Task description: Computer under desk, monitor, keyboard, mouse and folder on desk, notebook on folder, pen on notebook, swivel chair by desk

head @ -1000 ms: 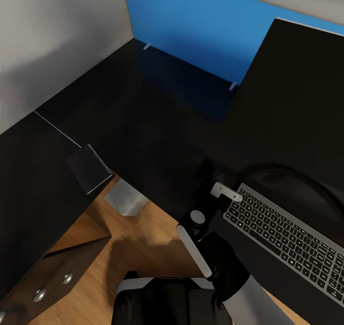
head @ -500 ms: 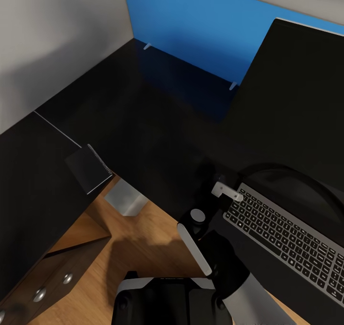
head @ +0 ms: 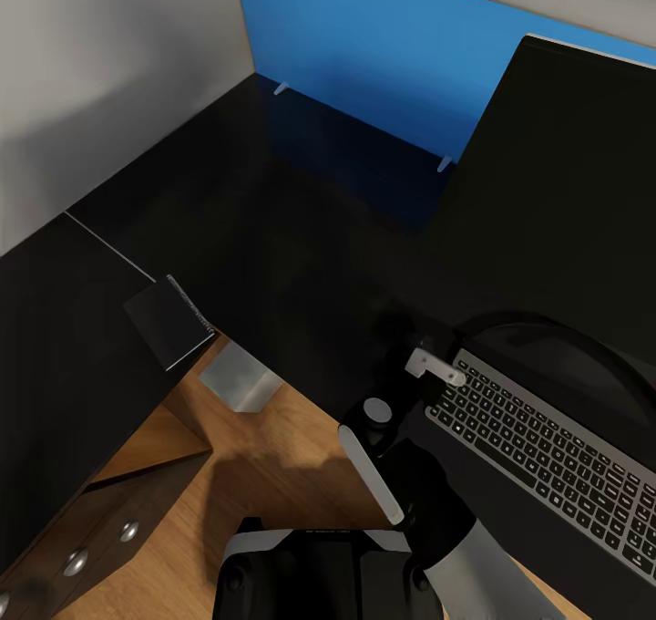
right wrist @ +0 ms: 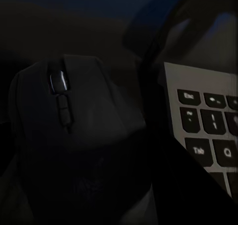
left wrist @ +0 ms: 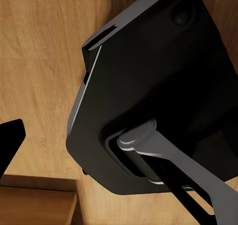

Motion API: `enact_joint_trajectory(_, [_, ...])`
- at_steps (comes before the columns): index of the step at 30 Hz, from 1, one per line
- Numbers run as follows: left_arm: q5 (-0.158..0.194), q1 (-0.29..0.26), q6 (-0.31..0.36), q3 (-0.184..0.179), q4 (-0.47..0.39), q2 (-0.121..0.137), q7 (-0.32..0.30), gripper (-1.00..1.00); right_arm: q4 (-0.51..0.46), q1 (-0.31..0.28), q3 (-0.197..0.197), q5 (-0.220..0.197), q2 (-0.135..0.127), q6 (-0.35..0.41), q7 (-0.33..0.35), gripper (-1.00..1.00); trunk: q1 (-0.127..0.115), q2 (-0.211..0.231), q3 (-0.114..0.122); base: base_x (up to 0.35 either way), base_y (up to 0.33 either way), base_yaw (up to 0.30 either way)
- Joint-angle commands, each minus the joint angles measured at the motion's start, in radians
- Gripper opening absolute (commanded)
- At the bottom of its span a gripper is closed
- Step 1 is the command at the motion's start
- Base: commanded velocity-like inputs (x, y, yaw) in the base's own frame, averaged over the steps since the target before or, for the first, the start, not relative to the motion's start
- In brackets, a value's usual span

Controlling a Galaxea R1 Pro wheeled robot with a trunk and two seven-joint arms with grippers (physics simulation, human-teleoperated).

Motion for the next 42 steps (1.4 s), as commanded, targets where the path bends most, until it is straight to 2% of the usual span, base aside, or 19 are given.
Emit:
enact_joint_trajectory(1, [0.007,0.0,0.009,0.003,-0.002,-0.001,-0.002,1.0,-0.001,-0.001,0.001,-0.006,0.0,0.005,-0.007,-1.0,0.001,-0.001,-0.001,0.0,0.0,0.0])
enact_joint_trajectory(3, [0.007,0.0,0.009,0.003,-0.002,-0.001,-0.002,1.0,-0.001,-0.001,0.001,-0.007,0.0,0.005,-0.008,-1.0,0.001,-0.001,-0.001,0.0,0.0,0.0])
enact_joint_trajectory(4, [0.007,0.0,0.009,0.003,-0.002,-0.001,-0.002,1.0,-0.001,-0.001,0.0,-0.007,0.0,0.005,-0.008,1.0,0.001,-0.001,-0.001,0.0,0.0,0.0])
enact_joint_trajectory(29, [0.002,0.0,0.001,0.003,0.001,-0.002,0.006,1.0,-0.014,-0.004,0.004,-0.008,0.0,0.004,-0.007,1.0,0.001,-0.001,-0.001,0.0,0.0,0.0])
enact_joint_trajectory(36, [-0.003,0.0,-0.003,0.003,0.005,-0.002,0.01,1.0,-0.144,0.007,0.009,-0.009,0.0,0.01,-0.001,1.0,0.001,-0.001,-0.001,0.0,0.0,0.0])
enact_joint_trajectory(42, [-0.004,0.0,-0.003,0.004,0.007,-0.001,0.013,1.0,-0.203,0.019,0.012,-0.01,0.0,0.06,0.016,1.0,0.001,-0.001,-0.001,0.0,0.0,0.0])
